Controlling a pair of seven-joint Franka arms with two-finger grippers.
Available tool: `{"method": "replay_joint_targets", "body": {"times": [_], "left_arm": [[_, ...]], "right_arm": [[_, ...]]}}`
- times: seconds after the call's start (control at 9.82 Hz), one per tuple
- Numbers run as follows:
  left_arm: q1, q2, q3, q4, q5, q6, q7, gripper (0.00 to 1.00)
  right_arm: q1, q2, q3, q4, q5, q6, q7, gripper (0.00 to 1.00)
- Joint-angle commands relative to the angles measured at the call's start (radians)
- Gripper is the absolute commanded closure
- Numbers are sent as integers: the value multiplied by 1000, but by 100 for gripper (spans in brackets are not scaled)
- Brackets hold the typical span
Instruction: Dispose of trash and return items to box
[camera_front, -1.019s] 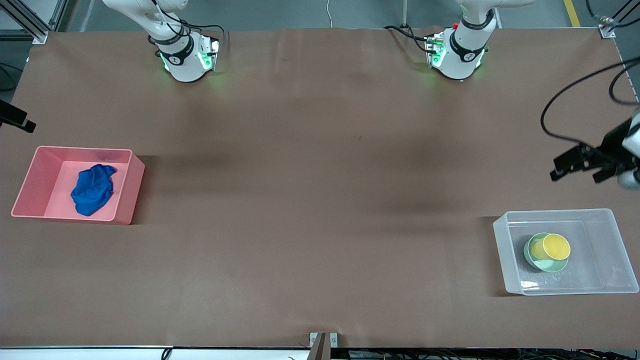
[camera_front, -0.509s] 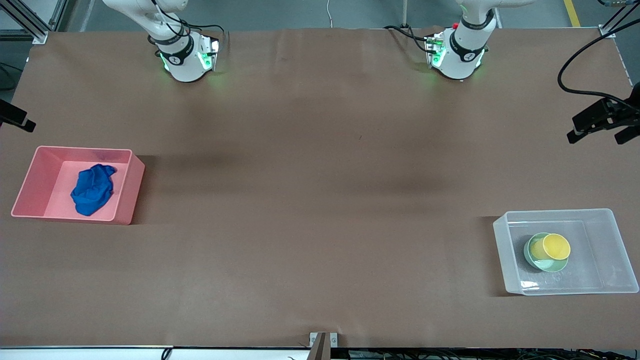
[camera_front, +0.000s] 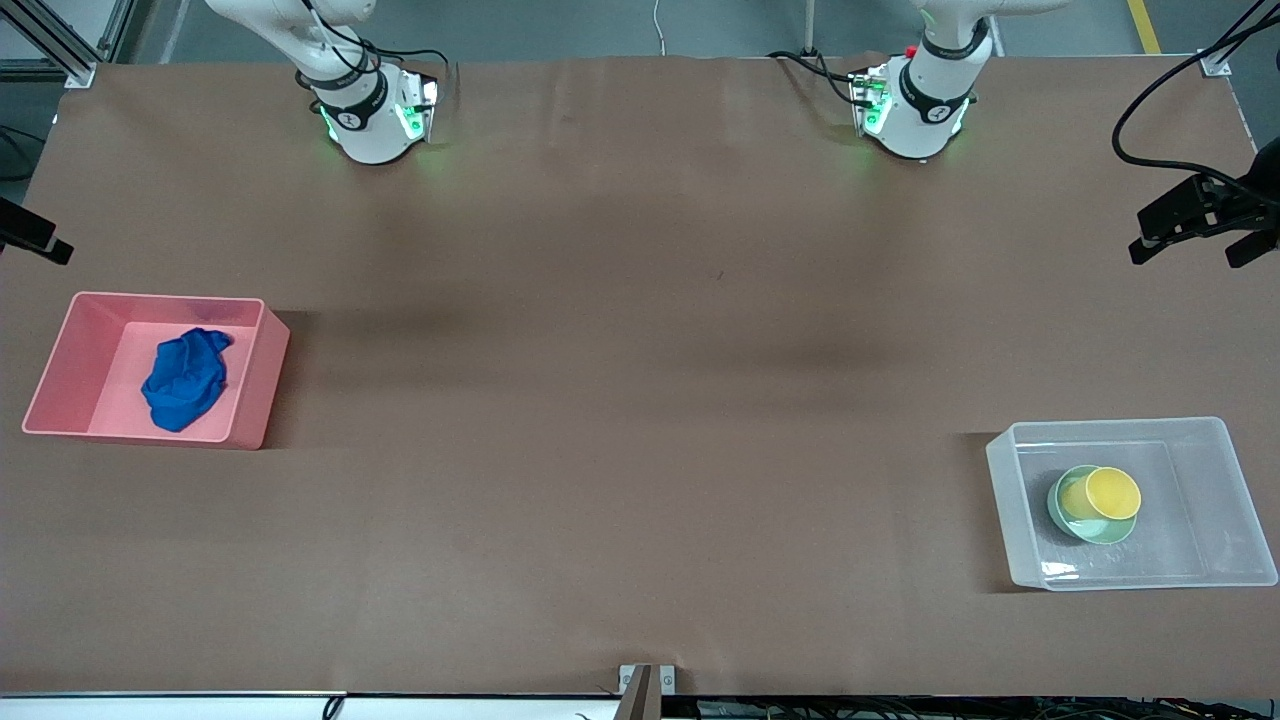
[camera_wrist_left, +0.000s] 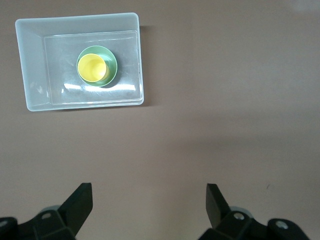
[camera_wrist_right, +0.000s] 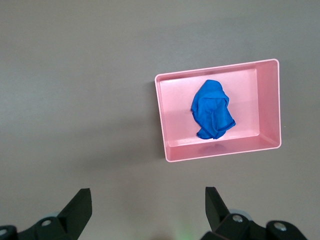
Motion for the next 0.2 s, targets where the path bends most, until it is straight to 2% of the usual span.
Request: {"method": "replay_joint_targets", "body": {"times": [0.0,0.1], "left_arm": [[-1,-3,-9,-52,32,18,-10,0],[-1,0,-9,-50,34,18,-14,0]], "right_arm": [[-22,-24,19,-19,7,-3,2,0],[-22,-24,19,-19,8,-4,2,0]]}}
